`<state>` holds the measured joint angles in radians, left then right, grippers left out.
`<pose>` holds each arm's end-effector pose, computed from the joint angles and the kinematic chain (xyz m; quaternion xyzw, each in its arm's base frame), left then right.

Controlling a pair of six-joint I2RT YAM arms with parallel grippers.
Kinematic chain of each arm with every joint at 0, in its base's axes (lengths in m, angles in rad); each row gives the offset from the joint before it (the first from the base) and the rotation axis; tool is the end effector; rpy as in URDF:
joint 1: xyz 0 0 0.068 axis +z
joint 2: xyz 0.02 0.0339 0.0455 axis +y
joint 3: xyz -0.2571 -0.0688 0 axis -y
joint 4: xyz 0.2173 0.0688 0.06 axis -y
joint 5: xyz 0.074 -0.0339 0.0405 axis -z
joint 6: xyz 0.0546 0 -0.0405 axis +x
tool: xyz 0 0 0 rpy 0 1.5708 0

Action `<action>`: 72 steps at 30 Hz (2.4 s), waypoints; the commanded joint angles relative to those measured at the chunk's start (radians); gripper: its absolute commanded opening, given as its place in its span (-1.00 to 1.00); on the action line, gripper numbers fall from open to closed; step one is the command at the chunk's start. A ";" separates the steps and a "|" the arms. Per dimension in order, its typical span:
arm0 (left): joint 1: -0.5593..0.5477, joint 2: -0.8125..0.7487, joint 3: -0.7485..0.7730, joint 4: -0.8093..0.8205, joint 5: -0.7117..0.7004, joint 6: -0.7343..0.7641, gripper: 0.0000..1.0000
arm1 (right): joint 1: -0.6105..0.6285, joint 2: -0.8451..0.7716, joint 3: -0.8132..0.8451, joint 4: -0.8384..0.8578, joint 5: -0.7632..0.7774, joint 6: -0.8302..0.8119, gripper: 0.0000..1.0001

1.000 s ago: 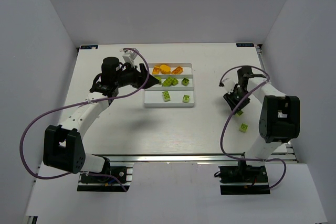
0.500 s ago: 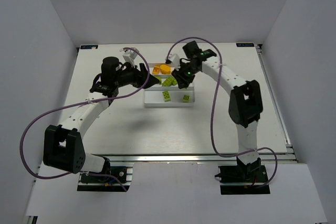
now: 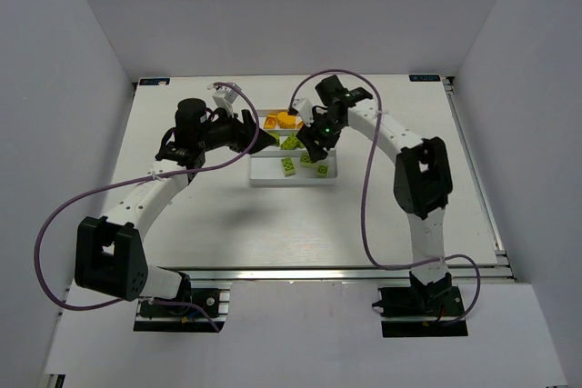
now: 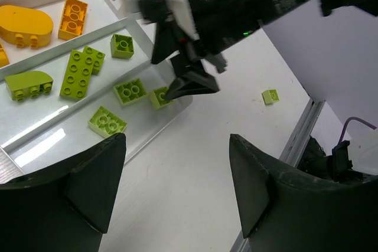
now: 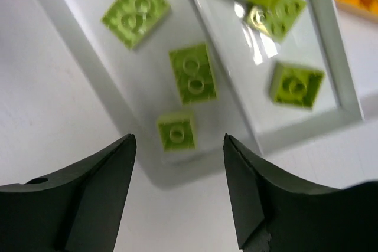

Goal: Sort the legos into containers by color

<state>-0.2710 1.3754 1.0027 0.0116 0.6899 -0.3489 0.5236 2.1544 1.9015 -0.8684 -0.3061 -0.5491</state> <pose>0.2826 -0.1146 0.3014 0.1620 0.7810 -0.4281 0.4248 0.3744 0.2352 0.2182 -0.5215 0.8108 0.1458 0.2221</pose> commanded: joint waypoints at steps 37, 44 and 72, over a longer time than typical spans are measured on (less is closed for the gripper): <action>0.013 -0.067 -0.009 0.022 0.019 -0.018 0.59 | -0.307 -0.478 -0.989 0.046 0.616 -0.399 0.49; 0.013 -0.067 -0.010 0.024 0.019 -0.018 0.60 | -0.312 -0.484 -0.999 -0.003 0.587 -0.393 0.11; 0.013 -0.141 -0.036 -0.005 -0.096 0.126 0.60 | 0.055 -0.004 0.088 -0.015 0.061 0.018 -0.55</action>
<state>-0.2634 1.2354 0.9703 0.0227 0.6247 -0.2668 0.5694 2.1178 1.8980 -0.8619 -0.2207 -0.5705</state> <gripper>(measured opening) 0.800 0.427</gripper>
